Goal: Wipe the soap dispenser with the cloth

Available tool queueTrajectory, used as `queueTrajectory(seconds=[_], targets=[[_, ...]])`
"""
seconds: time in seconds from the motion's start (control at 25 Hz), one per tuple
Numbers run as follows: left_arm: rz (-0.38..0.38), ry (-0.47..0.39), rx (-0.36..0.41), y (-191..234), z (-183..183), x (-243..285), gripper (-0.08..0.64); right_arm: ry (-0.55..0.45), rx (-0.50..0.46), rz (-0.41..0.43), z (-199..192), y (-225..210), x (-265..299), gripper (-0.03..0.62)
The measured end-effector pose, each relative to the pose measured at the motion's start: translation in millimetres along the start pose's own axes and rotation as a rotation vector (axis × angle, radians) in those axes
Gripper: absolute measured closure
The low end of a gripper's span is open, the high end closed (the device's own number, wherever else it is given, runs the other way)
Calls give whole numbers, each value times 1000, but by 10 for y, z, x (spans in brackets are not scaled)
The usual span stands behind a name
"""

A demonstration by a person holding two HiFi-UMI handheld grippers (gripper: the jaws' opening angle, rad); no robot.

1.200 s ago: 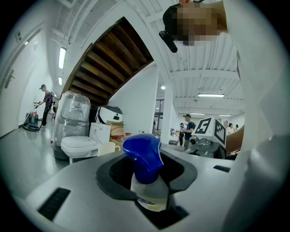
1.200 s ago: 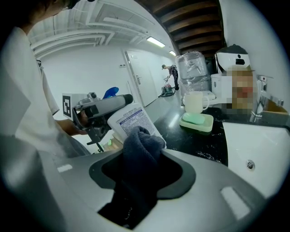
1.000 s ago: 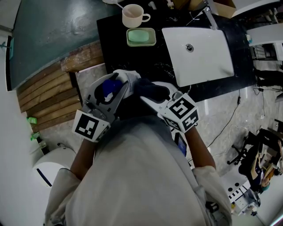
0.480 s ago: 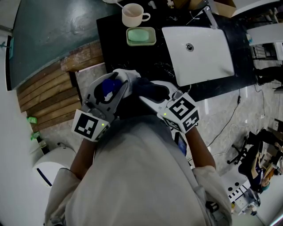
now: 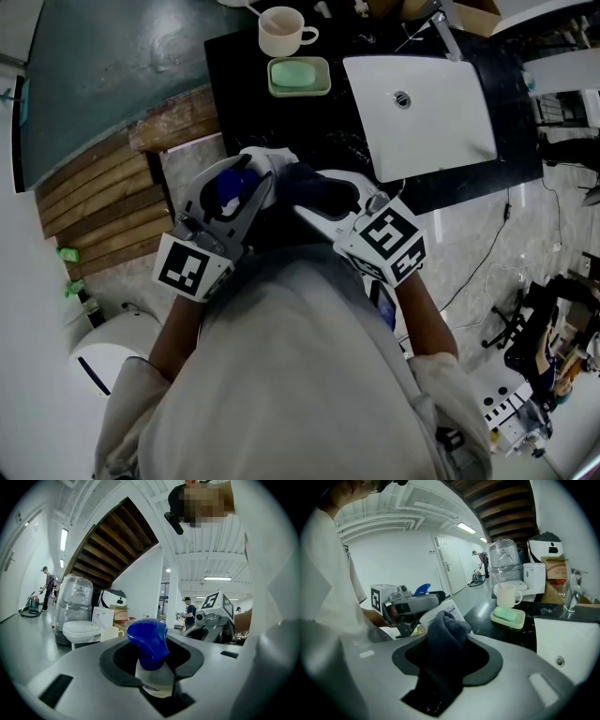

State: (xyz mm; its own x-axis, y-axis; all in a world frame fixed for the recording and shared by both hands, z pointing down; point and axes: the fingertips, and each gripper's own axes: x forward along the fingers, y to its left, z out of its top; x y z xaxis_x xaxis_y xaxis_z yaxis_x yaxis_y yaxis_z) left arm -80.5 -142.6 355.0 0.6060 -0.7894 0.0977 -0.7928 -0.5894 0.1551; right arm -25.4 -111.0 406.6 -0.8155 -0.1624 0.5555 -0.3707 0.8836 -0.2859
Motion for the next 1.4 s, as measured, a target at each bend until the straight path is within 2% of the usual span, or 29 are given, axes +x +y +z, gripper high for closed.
queueTrajectory(seconds=[0.2, 0.4, 0.56, 1.08, 1.4], targets=[[-8, 26, -3, -11, -31, -8, 422, -5, -13, 2, 29, 3, -12, 416], [7, -7, -1, 13, 9, 3, 422, -16, -9, 8, 54, 21, -10, 416], [-9, 27, 4, -21, -42, -1, 421, -28, -21, 4, 77, 9, -26, 416], [-11, 33, 5, -25, -55, 8, 422, -61, -17, -2, 172, -1, -12, 416], [4, 5, 12, 6, -4, 9, 422, -77, -18, -1, 238, 8, -6, 415]])
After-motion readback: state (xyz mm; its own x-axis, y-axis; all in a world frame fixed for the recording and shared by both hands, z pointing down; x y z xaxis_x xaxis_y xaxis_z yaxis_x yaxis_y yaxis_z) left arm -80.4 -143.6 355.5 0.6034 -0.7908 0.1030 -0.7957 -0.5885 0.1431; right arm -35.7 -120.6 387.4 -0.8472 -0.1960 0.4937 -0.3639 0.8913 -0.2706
